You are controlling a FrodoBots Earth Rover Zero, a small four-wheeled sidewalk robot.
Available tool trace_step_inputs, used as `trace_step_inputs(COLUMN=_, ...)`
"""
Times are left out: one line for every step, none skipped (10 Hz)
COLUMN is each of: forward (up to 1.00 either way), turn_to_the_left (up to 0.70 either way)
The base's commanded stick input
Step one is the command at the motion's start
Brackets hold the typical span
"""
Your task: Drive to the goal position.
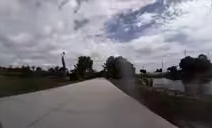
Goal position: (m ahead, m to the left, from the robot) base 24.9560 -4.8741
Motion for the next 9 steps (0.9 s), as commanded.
trace_step_inputs(forward=0.6, turn_to_the_left=0.01)
trace_step_inputs(forward=0.6, turn_to_the_left=0.01)
trace_step_inputs(forward=0.6, turn_to_the_left=0.01)
trace_step_inputs(forward=0.6, turn_to_the_left=0.01)
trace_step_inputs(forward=0.6, turn_to_the_left=0.01)
trace_step_inputs(forward=0.6, turn_to_the_left=0.01)
trace_step_inputs(forward=0.6, turn_to_the_left=0.01)
trace_step_inputs(forward=0.6, turn_to_the_left=0.01)
trace_step_inputs(forward=0.6, turn_to_the_left=0.01)
